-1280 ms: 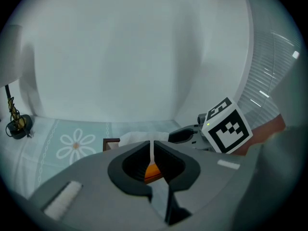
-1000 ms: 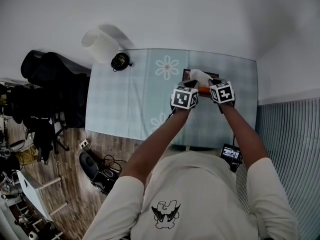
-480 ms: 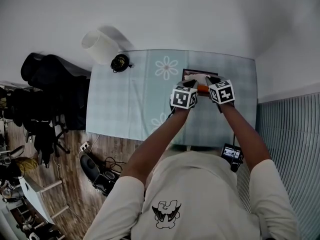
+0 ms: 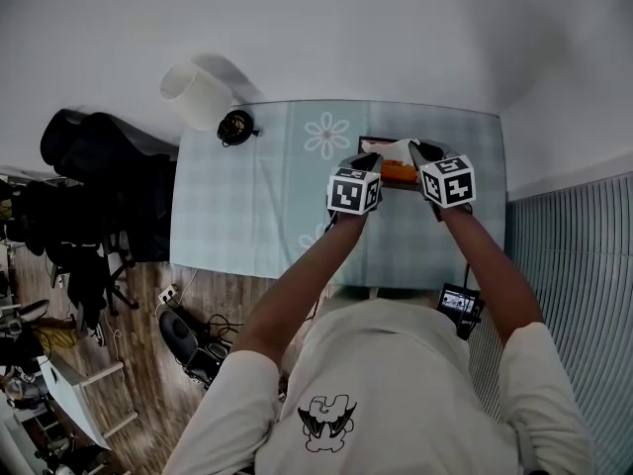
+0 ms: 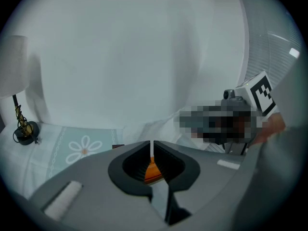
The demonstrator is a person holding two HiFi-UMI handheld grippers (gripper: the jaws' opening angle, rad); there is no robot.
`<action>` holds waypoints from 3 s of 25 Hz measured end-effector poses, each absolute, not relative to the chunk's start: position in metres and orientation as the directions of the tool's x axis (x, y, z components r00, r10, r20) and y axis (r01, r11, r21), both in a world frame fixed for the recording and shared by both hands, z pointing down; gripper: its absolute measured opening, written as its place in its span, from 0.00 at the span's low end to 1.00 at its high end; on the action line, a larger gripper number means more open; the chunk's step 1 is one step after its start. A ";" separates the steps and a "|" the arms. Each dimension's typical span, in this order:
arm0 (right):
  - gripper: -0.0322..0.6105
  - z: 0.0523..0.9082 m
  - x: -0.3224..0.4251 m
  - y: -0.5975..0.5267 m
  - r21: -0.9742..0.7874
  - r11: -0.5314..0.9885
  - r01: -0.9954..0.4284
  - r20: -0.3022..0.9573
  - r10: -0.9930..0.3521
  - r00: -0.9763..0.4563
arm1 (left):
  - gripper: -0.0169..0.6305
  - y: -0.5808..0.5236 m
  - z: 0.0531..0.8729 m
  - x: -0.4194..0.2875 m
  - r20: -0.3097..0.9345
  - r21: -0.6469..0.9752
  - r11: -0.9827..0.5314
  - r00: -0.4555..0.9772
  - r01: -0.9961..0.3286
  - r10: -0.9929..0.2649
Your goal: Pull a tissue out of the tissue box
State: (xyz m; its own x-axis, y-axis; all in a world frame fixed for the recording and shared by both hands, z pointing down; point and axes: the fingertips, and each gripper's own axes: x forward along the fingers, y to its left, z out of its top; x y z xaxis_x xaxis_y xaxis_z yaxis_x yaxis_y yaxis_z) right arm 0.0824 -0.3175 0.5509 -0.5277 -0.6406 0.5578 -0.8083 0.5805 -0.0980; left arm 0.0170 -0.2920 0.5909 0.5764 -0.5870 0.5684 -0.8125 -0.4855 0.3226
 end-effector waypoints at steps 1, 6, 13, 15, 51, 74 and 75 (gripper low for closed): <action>0.07 0.543 0.082 -0.317 -0.099 0.579 -0.809 0.545 -0.649 -0.531 | 0.07 -0.292 0.588 0.016 0.564 0.322 -0.484 0.575 -0.814 -0.592; 0.07 0.514 0.081 -0.313 -0.084 0.580 -0.810 0.498 -0.680 -0.538 | 0.07 -0.292 0.575 0.009 0.542 0.313 -0.476 0.566 -0.822 -0.621; 0.07 0.510 0.076 -0.301 -0.077 0.585 -0.807 0.494 -0.681 -0.541 | 0.07 -0.285 0.561 0.003 0.515 0.299 -0.483 0.565 -0.823 -0.645; 0.07 0.510 0.076 -0.297 -0.083 0.579 -0.811 0.491 -0.685 -0.538 | 0.07 -0.282 0.556 0.000 0.503 0.302 -0.479 0.565 -0.824 -0.654; 0.07 0.489 0.079 -0.160 -0.205 0.518 -0.830 0.364 -0.747 -0.556 | 0.07 -0.177 0.499 -0.009 0.360 0.306 -0.519 0.602 -0.798 -0.713; 0.07 0.495 0.064 -0.140 -0.183 0.524 -0.832 0.370 -0.747 -0.553 | 0.07 -0.166 0.503 -0.015 0.352 0.336 -0.487 0.587 -0.806 -0.729; 0.07 0.495 0.064 -0.141 -0.181 0.523 -0.833 0.370 -0.748 -0.550 | 0.07 -0.166 0.502 -0.016 0.352 0.337 -0.486 0.587 -0.806 -0.730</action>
State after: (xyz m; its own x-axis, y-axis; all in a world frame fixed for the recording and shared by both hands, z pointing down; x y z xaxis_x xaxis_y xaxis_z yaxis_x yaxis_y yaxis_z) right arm 0.0638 -0.1411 0.4949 -0.5502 -0.7485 0.3702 -0.8330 0.5227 -0.1813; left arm -0.0158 -0.1662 0.5022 0.5865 -0.7296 0.3516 -0.8064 -0.4858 0.3371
